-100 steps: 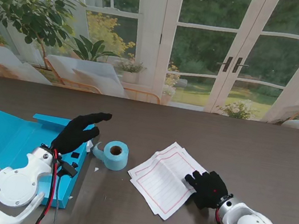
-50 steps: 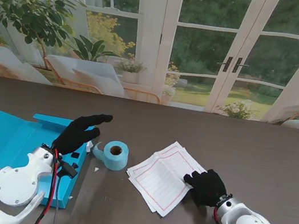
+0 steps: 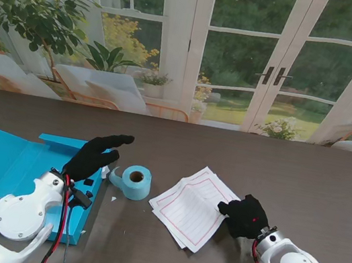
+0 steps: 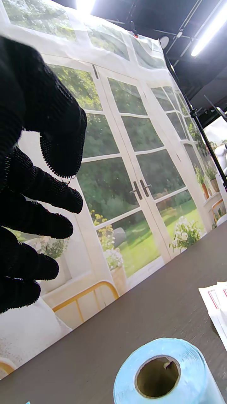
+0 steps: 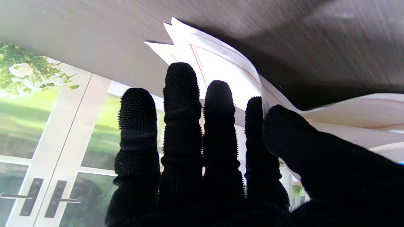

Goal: Peel a label from the label roll, stick it on the side of the file box and file the documents

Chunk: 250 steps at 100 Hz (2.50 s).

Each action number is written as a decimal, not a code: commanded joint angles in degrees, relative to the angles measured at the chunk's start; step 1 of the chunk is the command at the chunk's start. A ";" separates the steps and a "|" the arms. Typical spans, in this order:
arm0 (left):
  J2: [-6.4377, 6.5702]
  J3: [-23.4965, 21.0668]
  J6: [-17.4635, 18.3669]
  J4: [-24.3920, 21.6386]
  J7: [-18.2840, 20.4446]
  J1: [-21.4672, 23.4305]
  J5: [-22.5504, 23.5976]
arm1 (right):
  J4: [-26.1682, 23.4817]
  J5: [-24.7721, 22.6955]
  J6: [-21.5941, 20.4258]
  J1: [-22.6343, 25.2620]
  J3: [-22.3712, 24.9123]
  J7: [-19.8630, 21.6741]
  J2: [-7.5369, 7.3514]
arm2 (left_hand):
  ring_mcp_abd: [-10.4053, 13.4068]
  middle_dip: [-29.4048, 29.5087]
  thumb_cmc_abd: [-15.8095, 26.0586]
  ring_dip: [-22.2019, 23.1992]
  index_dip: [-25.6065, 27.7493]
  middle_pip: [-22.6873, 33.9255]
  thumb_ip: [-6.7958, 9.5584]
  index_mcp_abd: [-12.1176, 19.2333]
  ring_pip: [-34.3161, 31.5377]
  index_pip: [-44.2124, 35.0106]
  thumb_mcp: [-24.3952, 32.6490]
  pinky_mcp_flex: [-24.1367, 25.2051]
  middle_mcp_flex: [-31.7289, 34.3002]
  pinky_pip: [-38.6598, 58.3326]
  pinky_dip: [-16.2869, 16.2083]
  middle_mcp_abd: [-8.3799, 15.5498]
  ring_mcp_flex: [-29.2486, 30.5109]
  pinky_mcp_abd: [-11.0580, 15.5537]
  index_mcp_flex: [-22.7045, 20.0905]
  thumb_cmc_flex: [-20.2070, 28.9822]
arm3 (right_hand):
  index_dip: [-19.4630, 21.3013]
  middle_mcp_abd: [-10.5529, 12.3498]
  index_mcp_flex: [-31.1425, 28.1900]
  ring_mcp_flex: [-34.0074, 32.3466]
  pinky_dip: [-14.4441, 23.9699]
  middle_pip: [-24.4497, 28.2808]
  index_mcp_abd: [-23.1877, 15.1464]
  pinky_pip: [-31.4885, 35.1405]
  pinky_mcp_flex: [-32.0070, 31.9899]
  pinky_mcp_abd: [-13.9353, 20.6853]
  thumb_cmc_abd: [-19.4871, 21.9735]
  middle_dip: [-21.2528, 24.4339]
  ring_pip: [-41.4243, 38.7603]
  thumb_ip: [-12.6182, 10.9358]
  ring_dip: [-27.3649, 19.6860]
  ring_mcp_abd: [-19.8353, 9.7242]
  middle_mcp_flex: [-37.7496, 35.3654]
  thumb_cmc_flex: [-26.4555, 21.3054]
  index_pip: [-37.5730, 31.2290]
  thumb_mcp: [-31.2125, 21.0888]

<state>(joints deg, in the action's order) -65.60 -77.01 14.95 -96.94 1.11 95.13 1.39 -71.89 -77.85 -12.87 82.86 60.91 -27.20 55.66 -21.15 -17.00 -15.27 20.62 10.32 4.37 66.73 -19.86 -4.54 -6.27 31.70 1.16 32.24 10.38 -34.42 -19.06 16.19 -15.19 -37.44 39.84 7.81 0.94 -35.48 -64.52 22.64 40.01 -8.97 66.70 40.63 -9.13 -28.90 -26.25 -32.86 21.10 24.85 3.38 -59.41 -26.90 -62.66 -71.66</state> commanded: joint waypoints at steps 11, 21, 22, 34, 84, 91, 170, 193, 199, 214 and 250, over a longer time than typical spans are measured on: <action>0.01 0.08 -0.78 -0.09 1.55 0.05 -0.39 | -1.30 1.50 -1.34 0.88 0.92 0.56 0.93 | -0.24 0.74 3.08 0.21 -0.37 -0.78 -1.95 0.14 0.15 1.30 -1.07 1.14 -1.41 -1.66 0.32 0.53 0.16 1.33 0.00 -2.75 | -0.39 -0.70 -3.34 -4.78 -0.97 -0.84 -2.23 3.17 -7.28 -0.21 -3.33 -1.15 -0.87 0.92 1.69 -0.22 -4.47 -2.73 -3.62 -3.09; 0.03 0.16 -1.01 -0.05 1.72 -0.05 -0.50 | -2.40 2.46 -2.89 1.87 2.52 1.66 1.23 | -0.31 0.75 3.15 0.20 -0.35 -0.77 -2.04 0.14 0.17 1.30 -1.11 1.20 -1.48 -1.67 0.31 0.54 0.08 1.32 0.04 -2.78 | -0.56 -0.81 -3.92 -5.51 -0.94 -1.26 -2.31 3.49 -6.78 -0.52 -3.68 -1.31 -1.04 1.05 2.04 -0.08 -5.65 -2.54 -4.08 -3.53; 0.03 0.16 -1.03 -0.05 1.74 -0.06 -0.50 | -2.54 2.57 -3.08 1.99 2.72 1.85 1.26 | -0.32 0.75 3.17 0.20 -0.36 -0.78 -2.05 0.09 0.17 1.31 -1.11 1.21 -1.49 -1.67 0.30 0.57 0.07 1.32 0.08 -2.77 | -0.58 -0.80 -3.94 -5.56 -0.95 -1.32 -2.31 3.49 -6.77 -0.56 -3.77 -1.33 -1.04 1.05 2.08 0.06 -5.70 -2.55 -4.10 -3.60; 0.05 0.21 -1.28 0.00 1.91 -0.13 -0.59 | -4.31 4.98 -5.64 3.53 5.31 4.90 1.85 | -0.26 0.76 3.28 0.19 -0.40 -0.78 -2.17 0.20 0.18 1.43 -1.19 1.20 -1.58 -1.65 0.27 0.60 0.03 1.34 0.33 -2.83 | -0.88 -1.44 -4.00 -5.48 -1.01 -2.04 -1.69 3.37 -7.37 -1.42 -3.83 -1.72 -0.78 1.14 2.43 0.84 -6.00 -2.80 -4.22 -3.80; 0.23 0.42 -1.74 0.60 2.70 -0.57 -0.27 | -9.59 7.31 -4.11 7.40 8.58 8.57 2.84 | -0.34 0.81 3.67 0.18 -0.41 -0.82 -2.60 0.05 0.20 1.51 -1.43 1.42 -1.92 -1.69 0.19 0.42 -0.16 1.44 0.55 -3.01 | 0.48 -4.05 3.72 -1.27 -0.14 -1.26 6.82 2.23 -11.83 -4.14 4.52 -1.49 0.49 -1.86 3.25 4.03 0.87 1.69 0.82 0.93; 0.25 0.44 -1.82 0.63 2.81 -0.60 -0.29 | -10.17 7.34 -3.36 7.72 8.63 9.14 2.90 | -0.30 0.80 3.70 0.18 -0.35 -0.81 -2.64 0.07 0.19 1.38 -1.43 1.46 -1.91 -1.70 0.18 0.51 -0.16 1.40 0.27 -3.02 | 2.51 -4.41 4.38 -0.56 0.27 -0.56 8.82 1.89 -12.45 -4.31 5.73 -1.03 0.40 -5.19 3.17 4.29 2.32 7.22 3.48 -0.22; 0.52 0.33 -3.10 0.06 4.35 -0.89 -0.85 | -12.88 4.74 5.53 8.92 6.69 15.22 2.62 | -0.42 0.77 4.09 0.17 -0.30 -0.79 -3.03 0.07 0.23 1.38 -1.60 1.79 -1.89 -1.81 0.12 0.37 -0.33 1.66 0.33 -3.16 | 10.93 -5.91 19.98 7.86 1.29 2.38 16.45 1.23 -16.82 -3.62 -0.60 -0.19 -1.93 -12.23 2.03 5.54 14.92 14.09 12.09 -2.06; 0.59 0.22 -3.19 -0.18 4.70 -0.73 -1.04 | -13.60 3.20 7.42 9.51 6.63 17.41 2.38 | -0.38 0.77 4.15 0.17 -0.30 -0.79 -3.13 0.13 0.21 1.42 -1.67 1.72 -1.88 -1.78 0.09 0.38 -0.29 1.64 0.42 -3.22 | 9.26 -6.66 25.85 11.68 1.51 3.18 18.70 0.43 -19.35 -3.30 -3.79 0.15 -2.43 -12.42 1.44 5.90 21.21 10.80 13.63 -0.66; 0.62 0.23 -3.23 -0.15 4.87 -0.76 -1.14 | -13.99 2.83 7.82 9.75 6.71 18.35 2.31 | -0.39 0.78 4.16 0.16 -0.29 -0.80 -3.15 0.16 0.22 1.40 -1.66 1.75 -1.89 -1.79 0.09 0.33 -0.31 1.64 0.38 -3.20 | 8.47 -6.87 27.42 13.26 1.74 3.55 18.96 0.09 -20.23 -3.22 -7.46 0.26 -2.75 -12.04 1.32 5.94 23.69 9.93 14.01 -0.90; 0.66 0.25 -3.54 -0.05 5.21 -0.89 -1.35 | -13.89 2.28 8.43 9.24 5.89 19.38 2.19 | -0.30 0.78 4.24 0.16 -0.29 -0.80 -3.16 0.15 0.21 1.44 -1.64 1.78 -1.93 -1.80 0.08 0.37 -0.32 1.69 0.45 -3.21 | 7.31 -7.19 29.06 15.52 1.86 3.71 18.52 -0.66 -21.42 -3.17 -12.67 0.45 -2.76 -11.04 1.05 6.16 26.38 10.42 14.90 -0.46; 0.75 0.54 -4.14 0.40 5.87 -1.26 -1.52 | -12.39 4.52 9.80 5.37 1.36 22.79 2.26 | -0.43 0.78 4.38 0.18 -0.27 -0.80 -3.30 0.13 0.19 1.45 -1.73 1.76 -1.99 -1.74 0.01 0.37 -0.32 1.66 0.47 -3.25 | 6.14 -7.34 23.84 16.91 2.58 3.30 7.96 -2.04 -22.90 -3.22 -9.05 0.57 -3.40 -11.35 1.20 6.65 27.32 10.26 15.79 -1.44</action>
<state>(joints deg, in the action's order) -64.78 -76.51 10.86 -96.61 5.93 93.88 0.08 -84.73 -73.74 -3.04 88.73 62.75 -5.12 57.55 -21.24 -16.50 -13.62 20.62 10.31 4.22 65.51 -19.89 -4.54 -5.79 30.92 1.83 31.55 10.33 -34.42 -19.13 16.19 -15.22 -37.40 38.60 14.60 -4.83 -9.80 -48.12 23.80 42.69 1.15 65.38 39.72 -12.11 -40.97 -26.16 -35.32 10.59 26.08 8.61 -32.16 -16.54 -47.40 -71.63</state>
